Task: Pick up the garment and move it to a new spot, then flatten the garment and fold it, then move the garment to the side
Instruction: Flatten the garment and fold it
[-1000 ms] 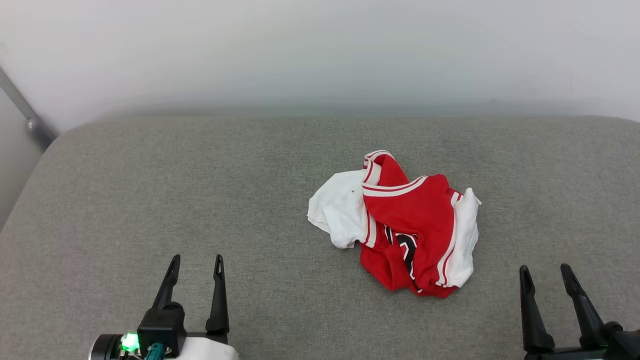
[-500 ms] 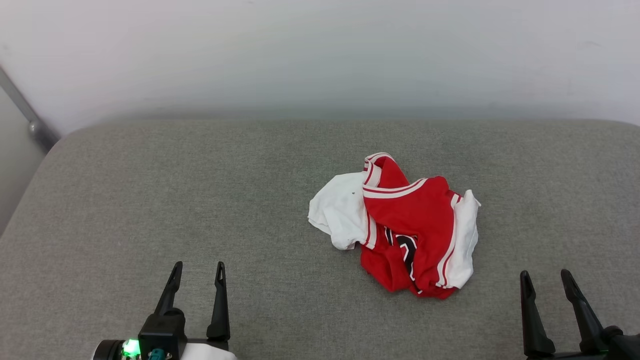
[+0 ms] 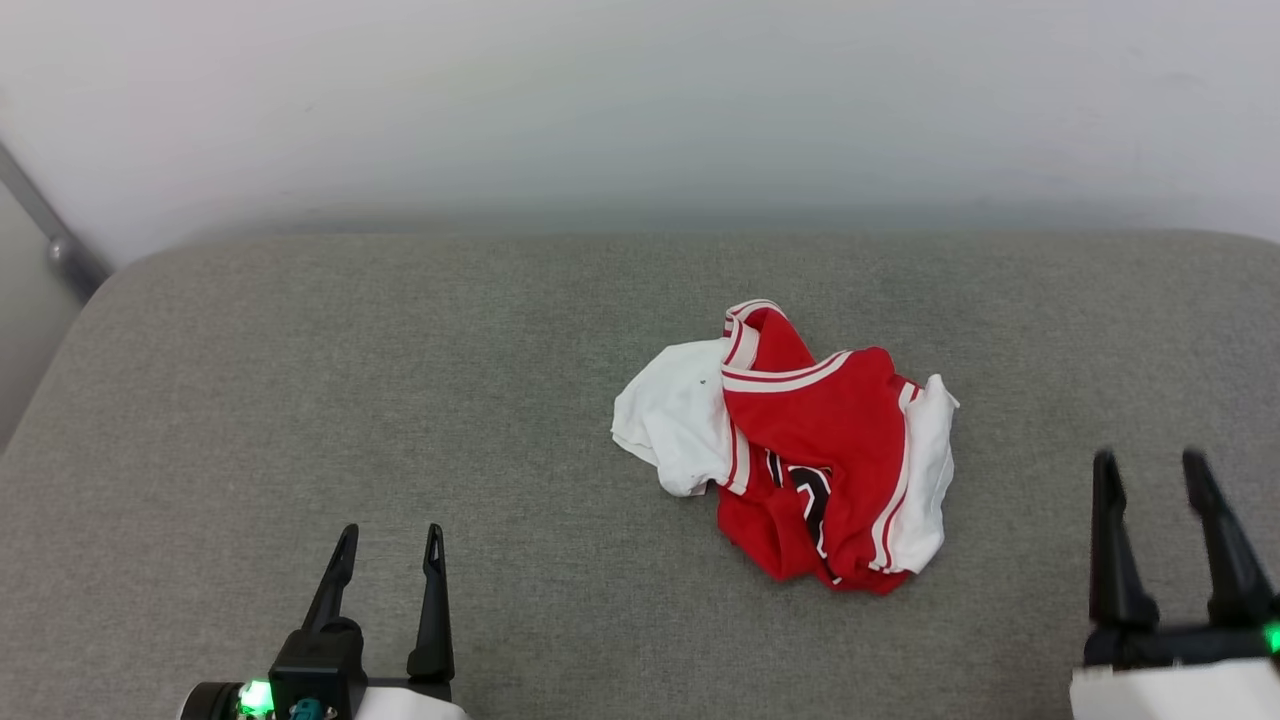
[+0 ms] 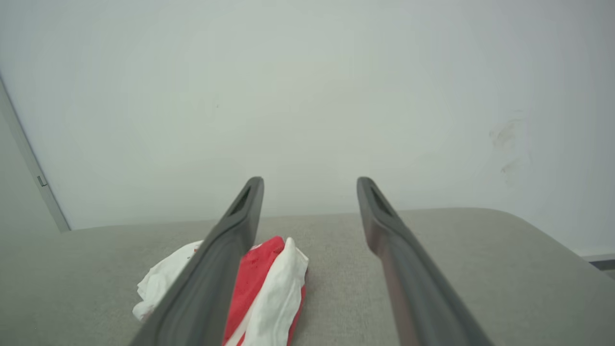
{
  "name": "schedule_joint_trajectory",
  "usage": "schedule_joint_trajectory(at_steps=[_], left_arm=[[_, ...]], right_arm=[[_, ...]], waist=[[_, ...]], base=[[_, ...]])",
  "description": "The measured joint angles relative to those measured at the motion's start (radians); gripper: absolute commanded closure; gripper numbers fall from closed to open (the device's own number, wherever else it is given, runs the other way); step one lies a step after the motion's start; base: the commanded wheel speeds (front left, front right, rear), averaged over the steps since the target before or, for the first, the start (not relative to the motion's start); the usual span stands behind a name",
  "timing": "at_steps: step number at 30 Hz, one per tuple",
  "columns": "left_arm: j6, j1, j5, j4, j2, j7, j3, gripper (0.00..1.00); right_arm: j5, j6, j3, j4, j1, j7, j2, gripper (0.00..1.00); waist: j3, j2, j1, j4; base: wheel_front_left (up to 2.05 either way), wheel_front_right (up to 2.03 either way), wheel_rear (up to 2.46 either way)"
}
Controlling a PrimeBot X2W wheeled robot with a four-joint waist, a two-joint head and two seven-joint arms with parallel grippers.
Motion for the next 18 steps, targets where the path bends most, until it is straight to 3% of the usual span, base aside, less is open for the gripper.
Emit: schedule_joint_trajectory(at_steps=[5, 10, 15, 18], left_arm=[[-0.007, -0.006, 0.009, -0.003, -0.008, 0.000, 0.015, 0.00], [-0.016, -0.028, 0.017, -0.004, -0.014, 0.000, 0.020, 0.00], [-0.025, -0.035, 0.024, -0.005, -0.017, 0.000, 0.030, 0.00], [-0.025, -0.048, 0.026, -0.007, -0.020, 0.000, 0.034, 0.00]], right_arm=[[-0.061, 0.000, 0.001, -0.068, -0.156, 0.000, 0.000, 0.00], [-0.138, 0.000, 0.024, -0.043, -0.319, 0.000, -0.009, 0.00], [-0.167, 0.000, 0.099, 0.112, -0.461, 0.000, -0.134, 0.00], [-0.137, 0.000, 0.180, 0.187, -0.544, 0.084, -0.218, 0.00]], waist=[[0.022, 0.0000, 0.0000, -0.007], [0.050, 0.0000, 0.0000, -0.006], [0.075, 0.0000, 0.0000, -0.006], [0.091, 0.0000, 0.0001, -0.005]], base=[[0.00, 0.00, 0.00], [0.00, 0.00, 0.00], [0.00, 0.00, 0.00], [0.00, 0.00, 0.00]])
